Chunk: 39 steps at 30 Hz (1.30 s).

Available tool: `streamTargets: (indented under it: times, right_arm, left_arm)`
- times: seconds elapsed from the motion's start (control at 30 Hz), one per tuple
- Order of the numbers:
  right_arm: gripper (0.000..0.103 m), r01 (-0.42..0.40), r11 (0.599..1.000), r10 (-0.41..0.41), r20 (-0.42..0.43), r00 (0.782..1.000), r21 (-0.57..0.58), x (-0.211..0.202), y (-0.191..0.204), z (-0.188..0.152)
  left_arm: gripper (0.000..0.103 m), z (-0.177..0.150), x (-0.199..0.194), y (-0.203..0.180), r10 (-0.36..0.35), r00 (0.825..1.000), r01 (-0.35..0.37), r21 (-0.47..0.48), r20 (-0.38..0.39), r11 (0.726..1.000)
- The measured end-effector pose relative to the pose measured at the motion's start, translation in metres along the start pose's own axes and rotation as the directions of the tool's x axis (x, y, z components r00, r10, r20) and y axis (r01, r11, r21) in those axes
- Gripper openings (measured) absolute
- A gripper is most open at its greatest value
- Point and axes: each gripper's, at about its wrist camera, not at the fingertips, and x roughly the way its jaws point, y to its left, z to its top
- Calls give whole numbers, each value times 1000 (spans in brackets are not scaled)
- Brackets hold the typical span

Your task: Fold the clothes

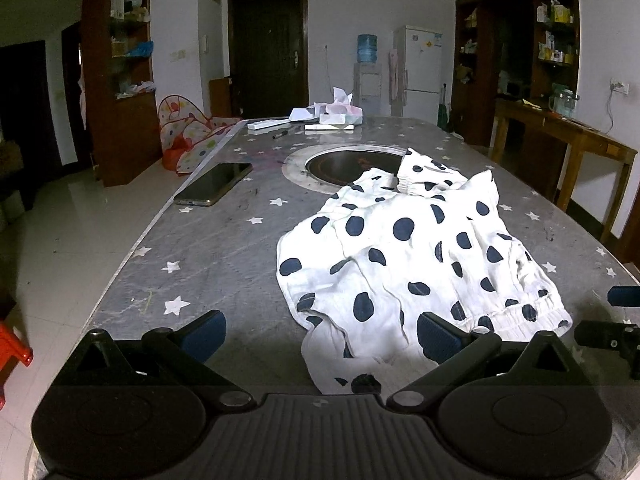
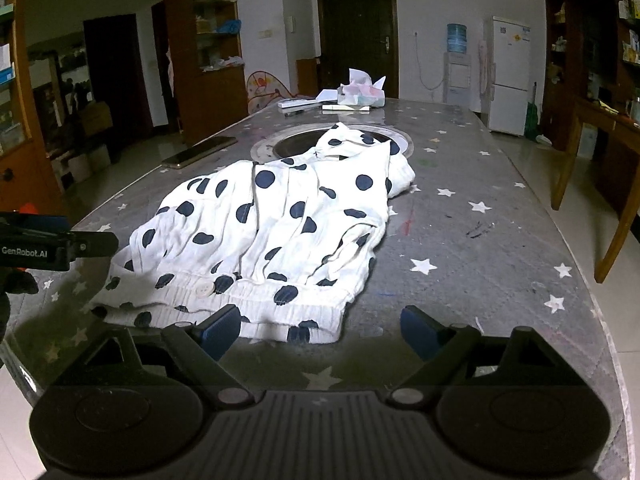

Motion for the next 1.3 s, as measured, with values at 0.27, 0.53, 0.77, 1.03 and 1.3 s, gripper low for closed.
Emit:
streamTargets:
  times: [0.27,0.53,0.77,1.03,1.3]
  right_arm:
    - [83,-3,1000,4,-27,1000,17,13,-6,7]
    - [77,-12,999,13,-49,999,32,32,-13,17]
    - [68,-17,999,20,-78,997,51,50,-20,20]
    - [64,-23,998,29,-100,995,62,61,-22,21]
    - [49,-33,997,40,-106,994,72,67,-22,23]
  left_arm:
    - [103,6,10,-4,-8,1000,8,14,-16,1000]
    - [103,12,25,-1,0,999,0,13,-33,1000]
    - [103,14,38,9,17,998,-16,5,-54,1000]
    - [103,11,45,20,2,996,-3,-8,-87,1000]
    - [97,3,51,25,3,993,-4,-15,-117,1000]
